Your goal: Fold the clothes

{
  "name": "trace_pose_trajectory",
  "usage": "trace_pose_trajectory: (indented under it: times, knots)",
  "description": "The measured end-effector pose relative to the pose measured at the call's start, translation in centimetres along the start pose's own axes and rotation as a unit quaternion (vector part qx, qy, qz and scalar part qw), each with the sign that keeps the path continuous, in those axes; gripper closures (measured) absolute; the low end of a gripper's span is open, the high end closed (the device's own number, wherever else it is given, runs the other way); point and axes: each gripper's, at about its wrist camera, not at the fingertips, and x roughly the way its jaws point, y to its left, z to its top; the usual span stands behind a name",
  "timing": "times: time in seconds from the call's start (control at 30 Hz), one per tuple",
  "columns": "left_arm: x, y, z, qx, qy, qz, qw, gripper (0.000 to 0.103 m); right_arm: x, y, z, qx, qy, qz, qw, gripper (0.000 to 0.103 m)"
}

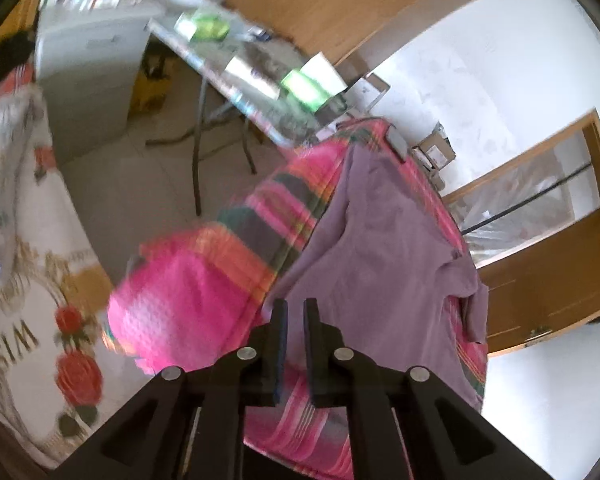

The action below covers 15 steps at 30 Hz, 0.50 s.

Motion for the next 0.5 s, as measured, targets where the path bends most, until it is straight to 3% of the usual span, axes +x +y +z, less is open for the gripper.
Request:
trace_pose_trajectory:
  times: [0.13, 0.27, 0.37, 0.5]
  knots:
    - [-1.2, -4.7, 3.5, 0.067, -0.018, 0.008, 0.9975, 0.092, -1.5, 3.9, 4.9, -0.05, -0.032, 0.026, 0.998, 0.091]
    - [-2.2, -11.0, 6.6, 0.146, -0.033, 0.012, 0.9887, 0.088, -3.6, 9.1, 10.8, -0.101, -0.066, 0.067, 0.99, 0.091]
    - [-2.5, -15.8, 9.1, 0.192, -0.037, 0.011, 0.9806, 0.087, -5.4, 14.5, 15.3, -0.154, -0.092, 0.111, 0.977, 0.083]
    - [-2.0, -22.0, 12.6, 0.237, -0.026, 0.014, 0.971, 0.086, -6.3, 21.5, 19.4, -0.216, -0.112, 0.142, 0.96, 0.081]
